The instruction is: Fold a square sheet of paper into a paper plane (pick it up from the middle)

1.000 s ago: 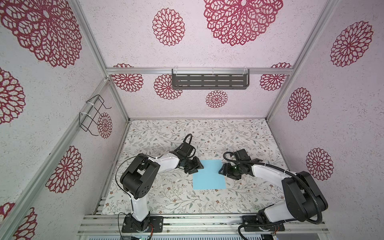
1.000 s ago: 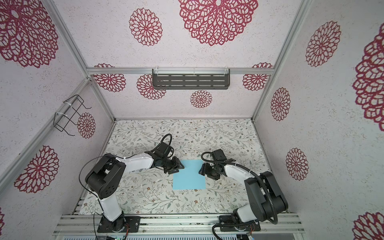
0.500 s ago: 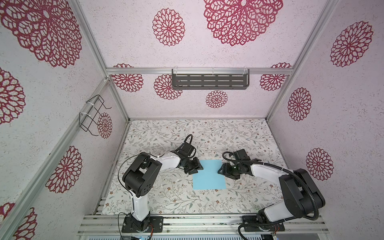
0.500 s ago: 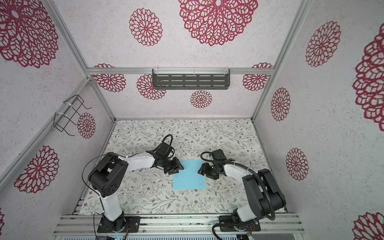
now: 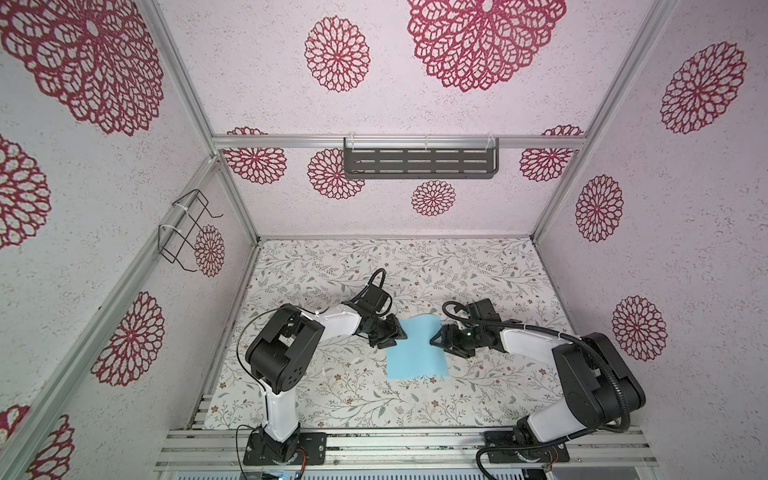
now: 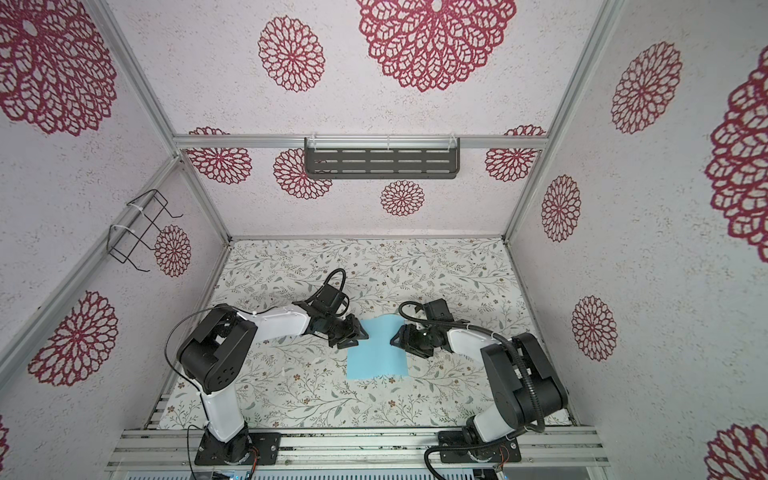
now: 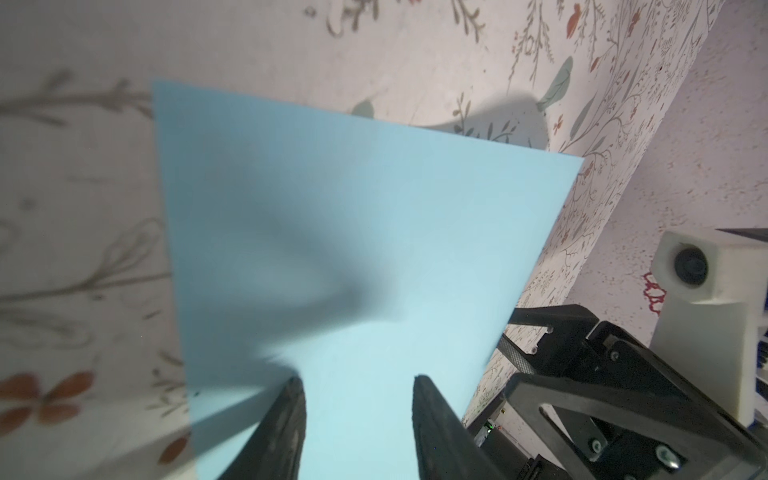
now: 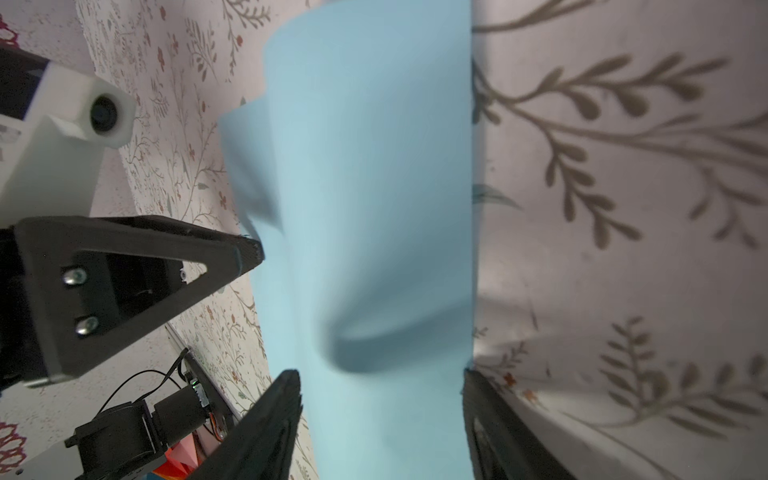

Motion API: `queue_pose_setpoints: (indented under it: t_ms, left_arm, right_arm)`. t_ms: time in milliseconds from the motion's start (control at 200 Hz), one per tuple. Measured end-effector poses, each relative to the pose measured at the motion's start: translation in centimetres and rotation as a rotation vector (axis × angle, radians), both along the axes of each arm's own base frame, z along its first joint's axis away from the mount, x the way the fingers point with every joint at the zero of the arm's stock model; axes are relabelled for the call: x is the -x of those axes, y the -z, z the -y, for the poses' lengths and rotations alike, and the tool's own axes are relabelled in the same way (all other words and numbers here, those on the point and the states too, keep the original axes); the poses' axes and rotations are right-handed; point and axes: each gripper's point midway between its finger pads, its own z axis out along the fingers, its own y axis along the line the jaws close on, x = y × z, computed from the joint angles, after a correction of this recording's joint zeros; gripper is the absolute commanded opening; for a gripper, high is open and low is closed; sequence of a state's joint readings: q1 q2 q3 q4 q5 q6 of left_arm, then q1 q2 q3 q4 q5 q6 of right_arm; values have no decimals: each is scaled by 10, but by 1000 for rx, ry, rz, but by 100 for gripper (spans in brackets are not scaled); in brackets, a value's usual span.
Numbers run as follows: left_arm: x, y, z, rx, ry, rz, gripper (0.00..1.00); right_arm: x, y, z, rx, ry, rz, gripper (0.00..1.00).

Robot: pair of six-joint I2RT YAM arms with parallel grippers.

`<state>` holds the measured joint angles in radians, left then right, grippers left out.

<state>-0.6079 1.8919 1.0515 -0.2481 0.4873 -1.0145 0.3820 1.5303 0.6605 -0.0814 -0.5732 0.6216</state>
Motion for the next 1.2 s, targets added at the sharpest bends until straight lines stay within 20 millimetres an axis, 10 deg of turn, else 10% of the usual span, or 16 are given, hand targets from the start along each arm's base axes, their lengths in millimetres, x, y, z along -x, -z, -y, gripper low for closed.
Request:
queue_pose_setpoints:
  t_ms: [685, 1196]
  left_arm:
    - [-5, -15, 10, 158, 3, 74, 84]
    - [-6, -11, 2, 144, -5, 77, 41]
  right_arm:
    - [-3, -1, -43, -115, -73, -3, 60]
    - [-4, -6, -63, -142, -100, 21, 64]
